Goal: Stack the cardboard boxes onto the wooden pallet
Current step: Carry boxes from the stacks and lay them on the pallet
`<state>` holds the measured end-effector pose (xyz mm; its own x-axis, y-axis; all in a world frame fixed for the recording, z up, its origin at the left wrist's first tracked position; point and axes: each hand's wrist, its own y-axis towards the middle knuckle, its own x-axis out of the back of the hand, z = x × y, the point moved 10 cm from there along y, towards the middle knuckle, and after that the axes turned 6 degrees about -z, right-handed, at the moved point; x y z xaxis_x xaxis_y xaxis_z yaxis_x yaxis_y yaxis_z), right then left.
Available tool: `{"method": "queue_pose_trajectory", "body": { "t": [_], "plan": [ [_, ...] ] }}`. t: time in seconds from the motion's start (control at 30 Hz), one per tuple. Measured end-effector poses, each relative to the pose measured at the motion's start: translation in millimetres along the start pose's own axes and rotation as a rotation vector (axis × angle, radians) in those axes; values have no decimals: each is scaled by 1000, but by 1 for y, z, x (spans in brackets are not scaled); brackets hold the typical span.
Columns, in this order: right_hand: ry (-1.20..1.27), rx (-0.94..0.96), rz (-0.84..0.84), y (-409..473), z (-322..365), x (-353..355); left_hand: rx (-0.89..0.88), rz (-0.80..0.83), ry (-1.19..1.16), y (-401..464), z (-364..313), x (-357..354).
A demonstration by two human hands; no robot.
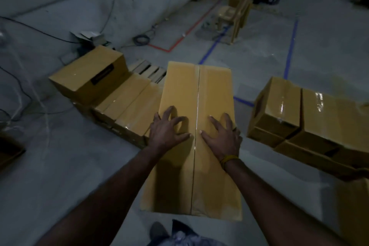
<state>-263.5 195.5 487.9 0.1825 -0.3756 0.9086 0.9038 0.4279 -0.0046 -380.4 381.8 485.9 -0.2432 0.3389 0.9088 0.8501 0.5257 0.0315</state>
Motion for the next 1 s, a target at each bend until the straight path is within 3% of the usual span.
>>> {"method": "queue_pose_trajectory", "body": {
  "t": [0.33, 1.0],
  "plan": [
    [50, 88, 48, 72, 157, -80, 79, -25, 34, 74, 153, 66],
    [99, -14, 96, 289, 320, -225, 99, 197, 106, 335, 341, 92]
  ]
}}
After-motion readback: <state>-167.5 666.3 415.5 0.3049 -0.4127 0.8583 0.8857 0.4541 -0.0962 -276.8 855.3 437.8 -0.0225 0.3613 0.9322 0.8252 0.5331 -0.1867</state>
